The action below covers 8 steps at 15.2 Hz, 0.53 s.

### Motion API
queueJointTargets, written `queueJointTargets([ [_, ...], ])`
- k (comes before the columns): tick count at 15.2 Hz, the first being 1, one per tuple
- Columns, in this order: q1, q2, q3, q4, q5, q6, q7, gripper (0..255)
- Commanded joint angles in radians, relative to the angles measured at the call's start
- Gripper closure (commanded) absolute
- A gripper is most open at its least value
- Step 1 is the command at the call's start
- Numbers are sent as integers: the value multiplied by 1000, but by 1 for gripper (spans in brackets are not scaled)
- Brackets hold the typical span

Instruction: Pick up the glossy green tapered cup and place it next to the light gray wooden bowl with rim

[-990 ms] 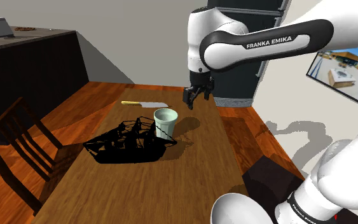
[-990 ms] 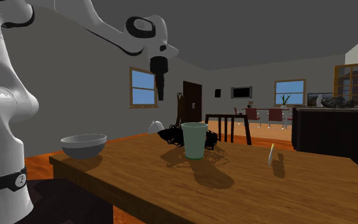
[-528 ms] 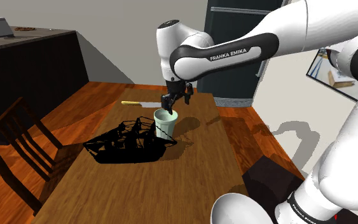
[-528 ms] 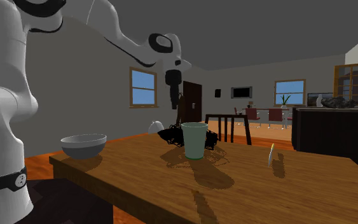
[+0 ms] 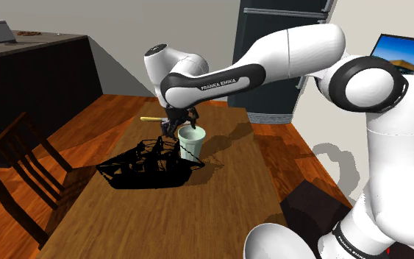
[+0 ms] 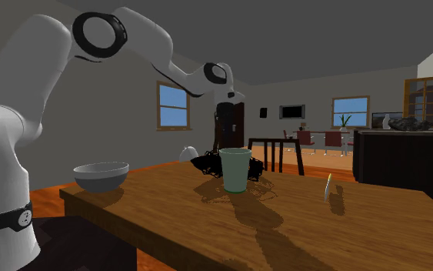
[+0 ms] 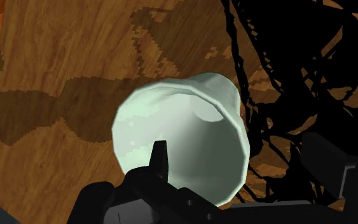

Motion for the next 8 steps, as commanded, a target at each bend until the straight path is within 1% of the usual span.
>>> queueJointTargets([
  [1, 30, 81, -10, 97, -27, -30, 12, 0],
  [8, 9, 83, -18, 10, -35, 58, 24, 0],
])
